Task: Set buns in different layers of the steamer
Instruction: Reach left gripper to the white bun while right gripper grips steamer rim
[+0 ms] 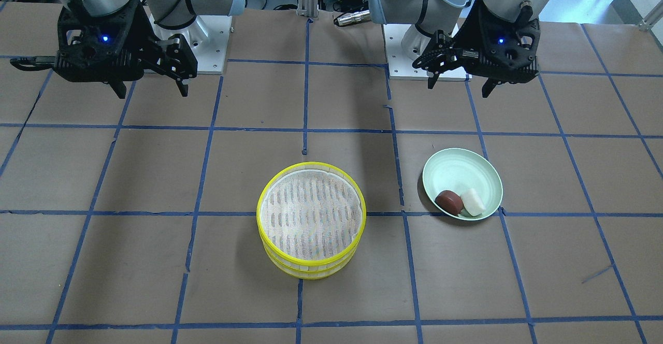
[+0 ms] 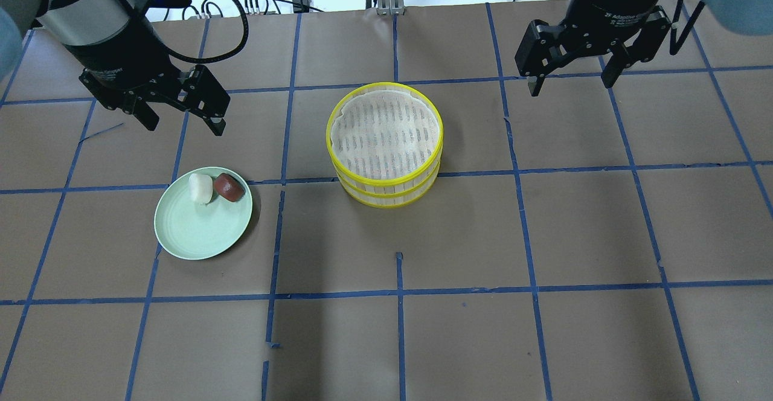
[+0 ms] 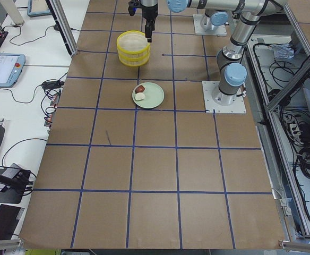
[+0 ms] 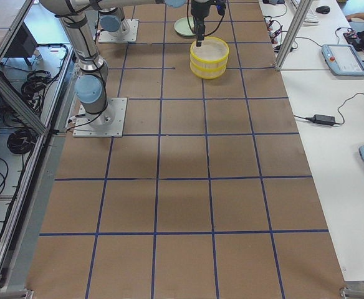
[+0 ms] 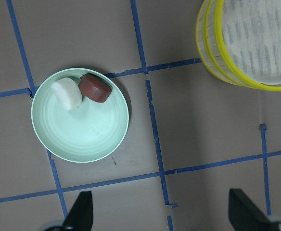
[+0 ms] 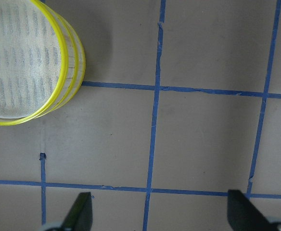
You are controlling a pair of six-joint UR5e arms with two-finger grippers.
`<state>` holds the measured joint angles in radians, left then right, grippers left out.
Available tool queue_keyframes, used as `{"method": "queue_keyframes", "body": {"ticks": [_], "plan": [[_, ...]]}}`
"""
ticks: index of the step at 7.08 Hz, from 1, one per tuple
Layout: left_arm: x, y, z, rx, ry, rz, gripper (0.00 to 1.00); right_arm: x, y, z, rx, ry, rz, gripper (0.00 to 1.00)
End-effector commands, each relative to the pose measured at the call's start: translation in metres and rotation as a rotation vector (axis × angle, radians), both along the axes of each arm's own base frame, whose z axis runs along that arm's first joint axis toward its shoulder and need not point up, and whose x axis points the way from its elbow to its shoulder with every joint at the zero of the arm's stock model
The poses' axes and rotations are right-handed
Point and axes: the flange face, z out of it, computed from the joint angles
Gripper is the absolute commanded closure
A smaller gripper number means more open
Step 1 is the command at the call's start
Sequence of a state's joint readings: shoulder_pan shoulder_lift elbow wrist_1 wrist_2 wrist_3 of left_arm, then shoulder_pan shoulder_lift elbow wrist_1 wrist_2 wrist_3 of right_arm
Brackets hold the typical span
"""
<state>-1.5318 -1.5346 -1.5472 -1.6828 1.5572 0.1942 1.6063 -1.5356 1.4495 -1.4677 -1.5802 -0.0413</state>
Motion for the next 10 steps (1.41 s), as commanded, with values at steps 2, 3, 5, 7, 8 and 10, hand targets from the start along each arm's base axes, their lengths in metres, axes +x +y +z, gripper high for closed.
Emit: {"method": "queue_keyframes", "body": {"ticks": [2, 3, 5, 7, 8, 10], "plan": [[0.002, 0.005, -0.004, 0.02, -0.014, -0.008, 0.0, 0.0, 0.0, 0.0, -0.002, 0.0, 0.0, 0.0], [0.011, 0.005, -0.016, 0.042, -0.012, 0.007, 0.0, 0.0, -0.009, -0.003, -0.012, 0.0, -0.02, 0.0], [0.05, -0.003, -0.097, 0.063, -0.081, 0.071, 0.03, 0.014, -0.06, -0.05, -0.031, -0.003, -0.094, 0.0], [0.087, -0.022, -0.201, 0.034, -0.096, 0.069, 0.0, 0.109, -0.088, -0.127, -0.082, -0.015, -0.078, 0.0], [0.122, -0.045, -0.232, 0.022, -0.134, 0.049, 0.0, 0.132, -0.095, -0.162, -0.067, -0.013, -0.1, 0.0], [0.151, -0.066, -0.277, 0.015, -0.127, 0.074, 0.0, 0.134, -0.09, -0.215, -0.042, -0.006, -0.091, 0.0]]}}
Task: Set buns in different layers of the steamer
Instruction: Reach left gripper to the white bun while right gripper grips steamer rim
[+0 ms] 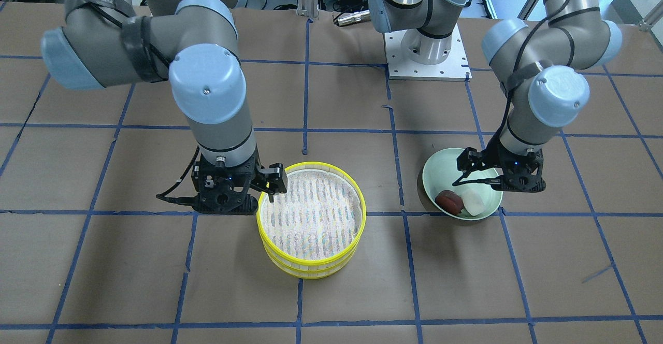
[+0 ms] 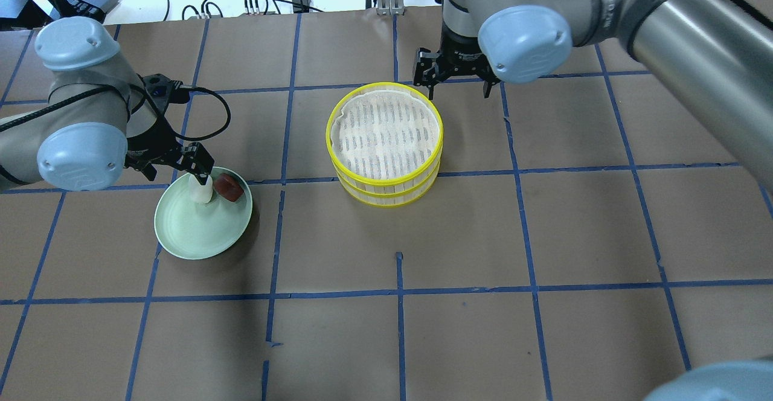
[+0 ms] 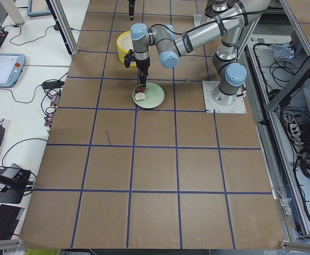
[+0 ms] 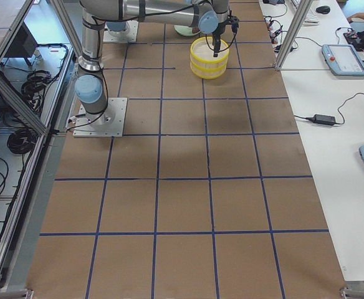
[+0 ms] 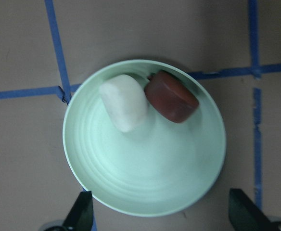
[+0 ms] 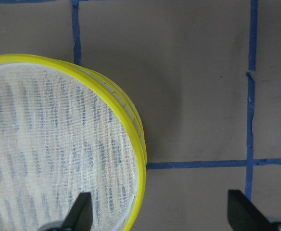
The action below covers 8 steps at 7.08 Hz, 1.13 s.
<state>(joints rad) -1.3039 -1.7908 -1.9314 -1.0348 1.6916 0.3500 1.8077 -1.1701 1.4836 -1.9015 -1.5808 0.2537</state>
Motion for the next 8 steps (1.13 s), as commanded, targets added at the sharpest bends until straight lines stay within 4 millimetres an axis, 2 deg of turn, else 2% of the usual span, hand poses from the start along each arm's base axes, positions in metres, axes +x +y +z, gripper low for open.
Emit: {"method": "queue_keyframes", "body": {"ticks": [1, 2, 3, 4, 5, 6, 7, 8], "plan": [[0.017, -0.019, -0.04, -0.027, -0.005, 0.008, 0.0, 0.005, 0.003, -0.047, -0.018, -0.001, 0.004, 0.0], [0.017, -0.027, -0.044, -0.04, 0.017, 0.012, 0.0, 0.005, 0.003, -0.054, -0.009, 0.0, -0.002, 0.14], [0.011, -0.03, -0.051, -0.047, 0.078, 0.015, 0.0, 0.005, 0.003, -0.061, 0.006, 0.0, -0.008, 0.4], [0.01, -0.03, -0.051, -0.049, 0.092, 0.022, 0.0, 0.004, 0.001, -0.065, 0.013, 0.004, -0.012, 0.6], [0.01, -0.029, -0.052, -0.043, 0.085, 0.02, 0.0, 0.005, 0.001, -0.064, 0.013, 0.0, -0.015, 0.87], [0.011, -0.03, -0.051, -0.046, 0.081, 0.011, 0.06, 0.004, 0.002, -0.062, 0.008, 0.001, -0.017, 0.92], [0.01, -0.027, -0.053, -0.04, 0.081, 0.011, 0.11, 0.002, 0.003, -0.06, 0.004, 0.015, -0.016, 0.92], [0.011, -0.026, -0.053, -0.038, 0.075, 0.009, 0.11, -0.001, 0.006, -0.047, -0.01, 0.015, -0.013, 0.92]]}}
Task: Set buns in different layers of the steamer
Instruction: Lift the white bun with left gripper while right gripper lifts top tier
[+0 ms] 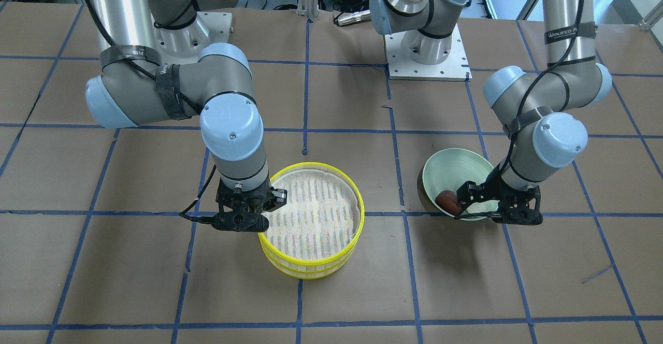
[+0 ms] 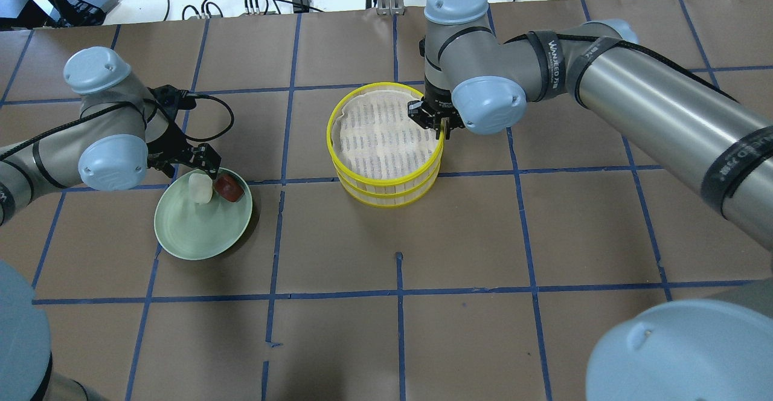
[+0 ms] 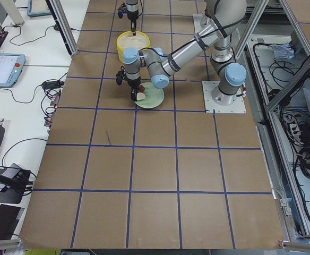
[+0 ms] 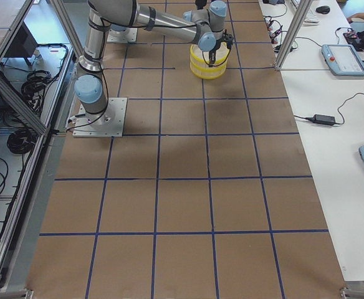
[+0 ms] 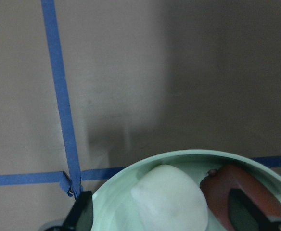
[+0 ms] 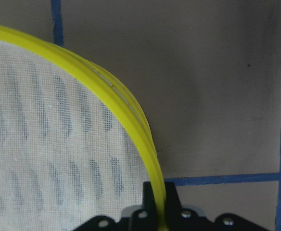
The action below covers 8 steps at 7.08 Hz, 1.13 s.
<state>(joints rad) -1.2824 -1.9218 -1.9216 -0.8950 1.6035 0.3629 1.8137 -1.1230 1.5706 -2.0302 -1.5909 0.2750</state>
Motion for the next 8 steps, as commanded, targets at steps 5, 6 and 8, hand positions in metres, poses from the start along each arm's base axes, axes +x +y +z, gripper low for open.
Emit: {"method": "queue_keyframes", "body": {"ticks": [5, 6, 8], "plan": [[0.006, 0.004, -0.001, 0.024, -0.064, 0.083, 0.91, -0.182, 0.007, 0.126, -0.011, 0.008, -0.062, 0.96], [0.006, 0.001, 0.007, 0.006, -0.066, 0.103, 0.98, -0.234, 0.007, 0.14, -0.025, 0.015, 0.017, 0.95], [0.002, 0.001, 0.027, -0.032, -0.073, 0.097, 0.99, -0.277, 0.026, 0.178, -0.03, 0.05, 0.027, 0.94]]}}
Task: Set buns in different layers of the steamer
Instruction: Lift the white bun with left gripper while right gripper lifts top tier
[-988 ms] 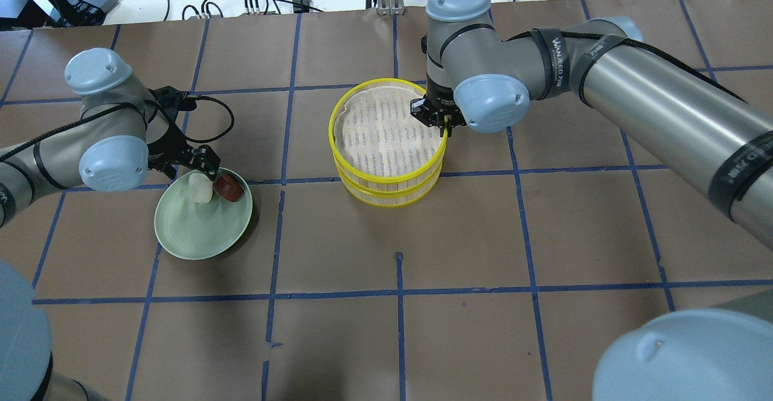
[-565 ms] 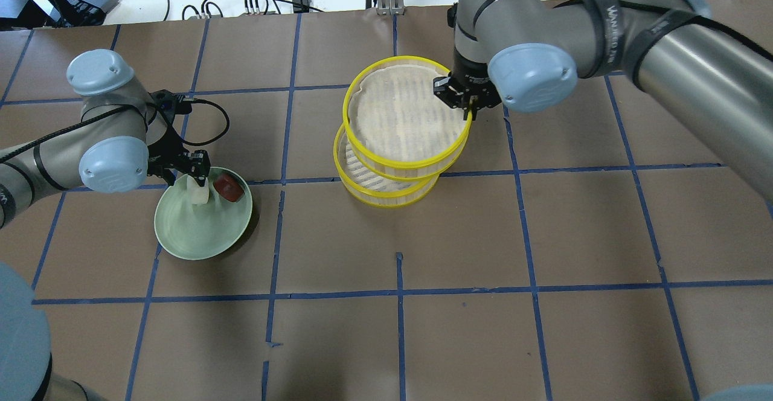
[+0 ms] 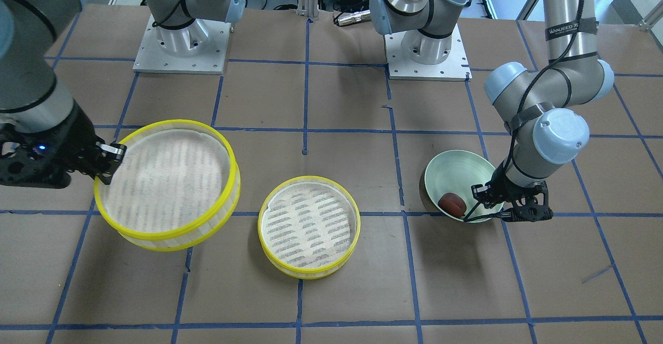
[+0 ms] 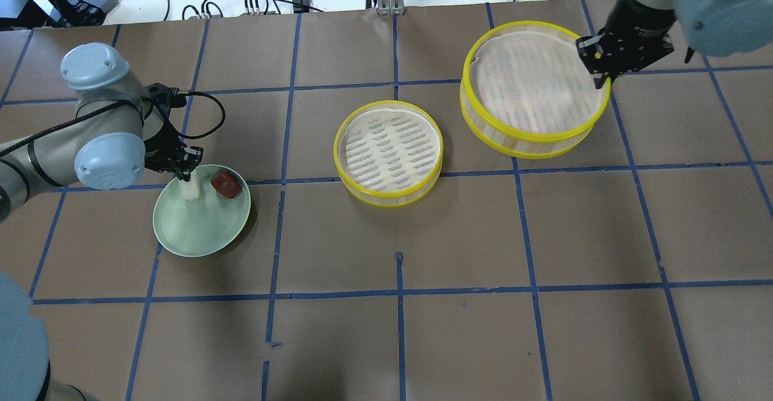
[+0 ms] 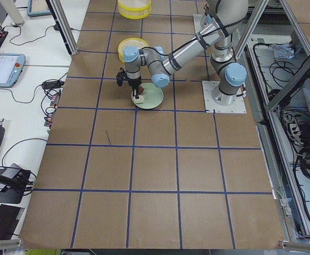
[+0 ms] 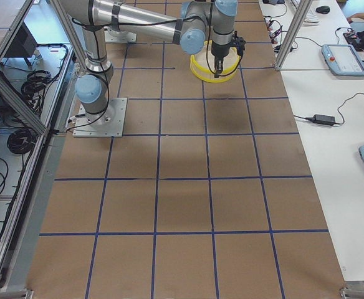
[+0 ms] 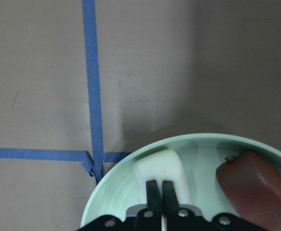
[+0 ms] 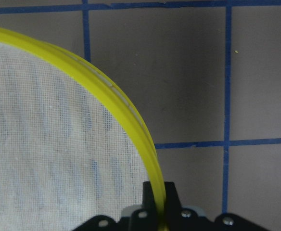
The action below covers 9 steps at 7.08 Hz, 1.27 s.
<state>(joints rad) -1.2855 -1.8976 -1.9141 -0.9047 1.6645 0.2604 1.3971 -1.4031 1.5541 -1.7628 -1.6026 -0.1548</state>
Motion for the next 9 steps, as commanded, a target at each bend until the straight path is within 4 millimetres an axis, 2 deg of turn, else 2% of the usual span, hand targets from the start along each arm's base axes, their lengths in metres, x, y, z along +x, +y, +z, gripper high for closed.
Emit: {"method": "queue_keyframes", "body": {"ticks": [1, 2, 3, 4, 5, 6, 7, 8, 9], "plan": [[-0.013, 0.0, 0.03, -0.049, -0.015, -0.02, 0.99, -0.038, 0.023, 0.047, -0.008, 0.07, 0.029, 0.94], [-0.032, 0.001, 0.058, -0.037, -0.006, -0.043, 0.99, -0.043, 0.027, 0.044, 0.029, 0.086, 0.032, 0.94], [-0.069, -0.002, 0.089, -0.053, 0.002, -0.026, 0.99, -0.043, 0.026, 0.046, 0.025, 0.09, 0.048, 0.94], [-0.13, -0.002, 0.113, -0.075, 0.055, -0.011, 0.99, -0.044, 0.026, 0.045, 0.027, 0.089, 0.05, 0.94], [-0.193, 0.0, 0.123, -0.111, 0.108, 0.046, 0.99, -0.045, 0.027, 0.044, 0.031, 0.09, 0.064, 0.94], [-0.242, 0.003, 0.127, -0.117, 0.241, 0.092, 0.99, -0.047, 0.027, 0.043, 0.033, 0.088, 0.066, 0.94], [-0.292, 0.0, 0.121, -0.163, 0.373, 0.111, 0.98, -0.047, 0.027, 0.042, 0.036, 0.086, 0.067, 0.94], [-0.33, -0.006, 0.1, -0.214, 0.415, 0.156, 0.98, -0.046, 0.027, 0.042, 0.035, 0.085, 0.067, 0.94], [-0.345, -0.012, 0.08, -0.203, 0.418, 0.182, 0.97, -0.046, 0.027, 0.042, 0.036, 0.083, 0.066, 0.94]]}}
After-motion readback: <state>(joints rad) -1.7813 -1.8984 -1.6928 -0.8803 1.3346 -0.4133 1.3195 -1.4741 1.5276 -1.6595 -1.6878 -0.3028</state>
